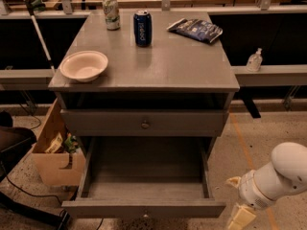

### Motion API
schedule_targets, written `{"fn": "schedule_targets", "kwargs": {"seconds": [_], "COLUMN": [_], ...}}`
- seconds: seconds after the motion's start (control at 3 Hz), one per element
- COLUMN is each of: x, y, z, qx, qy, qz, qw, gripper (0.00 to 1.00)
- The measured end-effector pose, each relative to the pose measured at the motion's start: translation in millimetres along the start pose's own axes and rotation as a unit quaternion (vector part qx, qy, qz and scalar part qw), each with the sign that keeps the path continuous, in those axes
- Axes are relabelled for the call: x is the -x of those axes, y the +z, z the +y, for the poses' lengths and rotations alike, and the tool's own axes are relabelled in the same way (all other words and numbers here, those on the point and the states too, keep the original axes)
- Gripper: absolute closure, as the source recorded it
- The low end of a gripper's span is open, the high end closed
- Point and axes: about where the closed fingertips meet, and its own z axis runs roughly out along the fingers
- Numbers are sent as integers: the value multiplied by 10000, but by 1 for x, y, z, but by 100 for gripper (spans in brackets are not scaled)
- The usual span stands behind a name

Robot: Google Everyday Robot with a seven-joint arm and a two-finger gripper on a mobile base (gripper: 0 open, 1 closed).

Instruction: Close middle drawer

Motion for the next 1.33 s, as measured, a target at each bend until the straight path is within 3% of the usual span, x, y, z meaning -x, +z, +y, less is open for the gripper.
{"fn": "schedule_targets", "kwargs": {"seconds": [0.33,0.67,1.0,1.33], "x": [0,1,-1,-12], "y": [27,28,36,62], "z": [9,3,5,9], "qx": [-99,-206,-47,381], "qy": [91,89,86,253], "qz": [-266,-284,-255,-635], "qw": [9996,9993,9996,9969], "gripper": [43,64,89,100]}}
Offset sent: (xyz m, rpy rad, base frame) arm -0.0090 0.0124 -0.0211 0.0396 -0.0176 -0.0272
